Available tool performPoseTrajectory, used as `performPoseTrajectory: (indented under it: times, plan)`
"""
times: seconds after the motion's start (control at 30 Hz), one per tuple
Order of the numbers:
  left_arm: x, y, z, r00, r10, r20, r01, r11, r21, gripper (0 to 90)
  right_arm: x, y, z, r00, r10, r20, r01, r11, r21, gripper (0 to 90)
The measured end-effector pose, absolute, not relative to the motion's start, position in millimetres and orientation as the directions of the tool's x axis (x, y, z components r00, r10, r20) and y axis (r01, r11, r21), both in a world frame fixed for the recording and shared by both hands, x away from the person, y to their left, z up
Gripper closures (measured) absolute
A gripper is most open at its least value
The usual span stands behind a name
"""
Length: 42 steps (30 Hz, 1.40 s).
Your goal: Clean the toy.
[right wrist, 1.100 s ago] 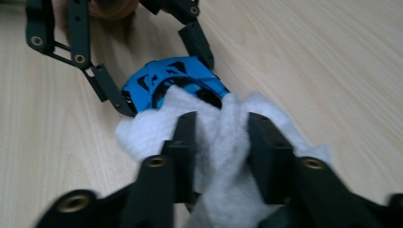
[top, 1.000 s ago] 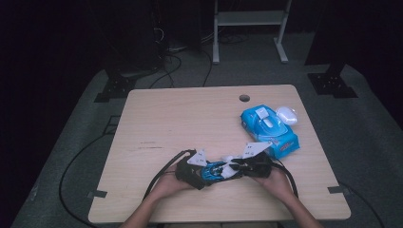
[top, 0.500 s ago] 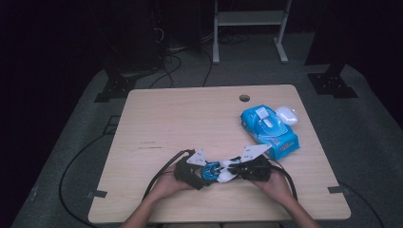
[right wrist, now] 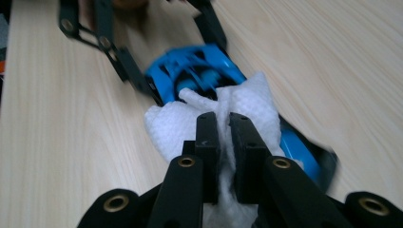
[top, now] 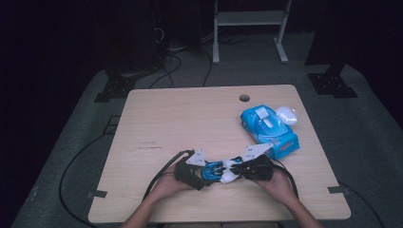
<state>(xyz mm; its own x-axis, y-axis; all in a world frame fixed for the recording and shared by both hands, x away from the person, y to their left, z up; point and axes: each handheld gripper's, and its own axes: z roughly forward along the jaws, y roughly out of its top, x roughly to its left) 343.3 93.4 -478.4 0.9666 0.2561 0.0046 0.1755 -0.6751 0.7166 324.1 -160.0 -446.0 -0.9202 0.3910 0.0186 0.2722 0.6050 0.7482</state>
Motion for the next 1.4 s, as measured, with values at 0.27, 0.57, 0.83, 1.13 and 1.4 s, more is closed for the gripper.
performPoseTrajectory:
  times: [0.27, 0.57, 0.83, 1.13, 1.4]
  plan:
    - [345, 94, -478, 0.966, 0.26, -0.011, 0.189, -0.674, 0.715, 21.8, 324, -145, -441, -0.932, 0.362, -0.013, 0.24, 0.646, 0.725, 81.9]
    - [345, 96, -477, 0.967, 0.253, -0.01, 0.184, -0.678, 0.712, 23.2, 334, -129, -442, -0.947, 0.321, 0.033, 0.237, 0.622, 0.746, 82.2]
    - [343, 101, -476, 0.965, 0.262, -0.02, 0.197, -0.673, 0.713, 18.4, 339, -132, -437, -0.936, 0.351, -0.016, 0.233, 0.654, 0.72, 82.5]
    - [343, 108, -474, 0.967, 0.253, -0.019, 0.193, -0.685, 0.702, 25.5, 338, -134, -439, -0.932, 0.363, -0.014, 0.244, 0.653, 0.717, 71.0]
    - [343, 106, -475, 0.968, 0.252, -0.023, 0.193, -0.677, 0.71, 25.6, 333, -125, -441, -0.932, 0.35, -0.096, 0.184, 0.683, 0.707, 69.6]
